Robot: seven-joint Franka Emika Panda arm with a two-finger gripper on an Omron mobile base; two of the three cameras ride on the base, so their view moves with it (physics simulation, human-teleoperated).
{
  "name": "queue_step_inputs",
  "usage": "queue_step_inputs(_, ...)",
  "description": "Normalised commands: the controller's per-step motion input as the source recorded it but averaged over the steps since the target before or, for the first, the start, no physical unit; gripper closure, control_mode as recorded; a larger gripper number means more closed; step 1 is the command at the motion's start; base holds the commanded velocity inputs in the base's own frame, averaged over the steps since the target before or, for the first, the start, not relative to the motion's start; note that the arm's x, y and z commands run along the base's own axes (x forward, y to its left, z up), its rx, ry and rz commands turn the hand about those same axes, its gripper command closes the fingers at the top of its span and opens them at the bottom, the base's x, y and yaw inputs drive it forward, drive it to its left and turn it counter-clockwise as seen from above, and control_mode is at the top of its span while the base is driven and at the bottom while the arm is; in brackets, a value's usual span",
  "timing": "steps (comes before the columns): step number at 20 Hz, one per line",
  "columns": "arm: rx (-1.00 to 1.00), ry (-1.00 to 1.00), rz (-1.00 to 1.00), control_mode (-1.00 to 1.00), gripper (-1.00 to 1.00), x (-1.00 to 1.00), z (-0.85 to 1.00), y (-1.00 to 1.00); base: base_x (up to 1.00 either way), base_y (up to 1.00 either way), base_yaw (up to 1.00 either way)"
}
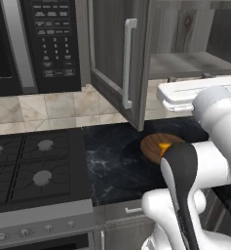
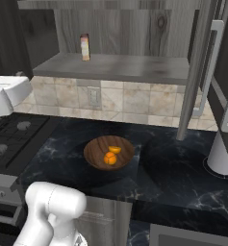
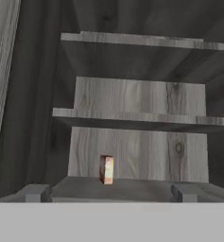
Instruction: Open the cabinet. Pick the orange and orange from the cabinet and place them into the bowl. Then close the cabinet.
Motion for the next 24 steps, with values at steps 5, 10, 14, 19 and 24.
queue_step_inputs(5,0.02,-0.07,0.00,-1.00,-1.00,0.00,0.00,0.55,0.00,0.00,0.00)
queue_step_inputs(10,0.05,-0.09,-0.01,-1.00,-1.00,0.00,0.00,0.62,0.00,0.00,0.00)
queue_step_inputs(14,0.02,-0.13,-0.03,-1.00,-1.00,0.00,0.00,0.63,0.00,0.00,0.00)
queue_step_inputs(19,0.00,-0.14,-0.07,-1.00,-1.00,0.02,0.00,0.56,0.00,0.00,0.00)
queue_step_inputs(24,0.00,-0.08,-0.20,-1.00,-1.00,0.22,0.00,0.50,0.00,0.00,0.00)
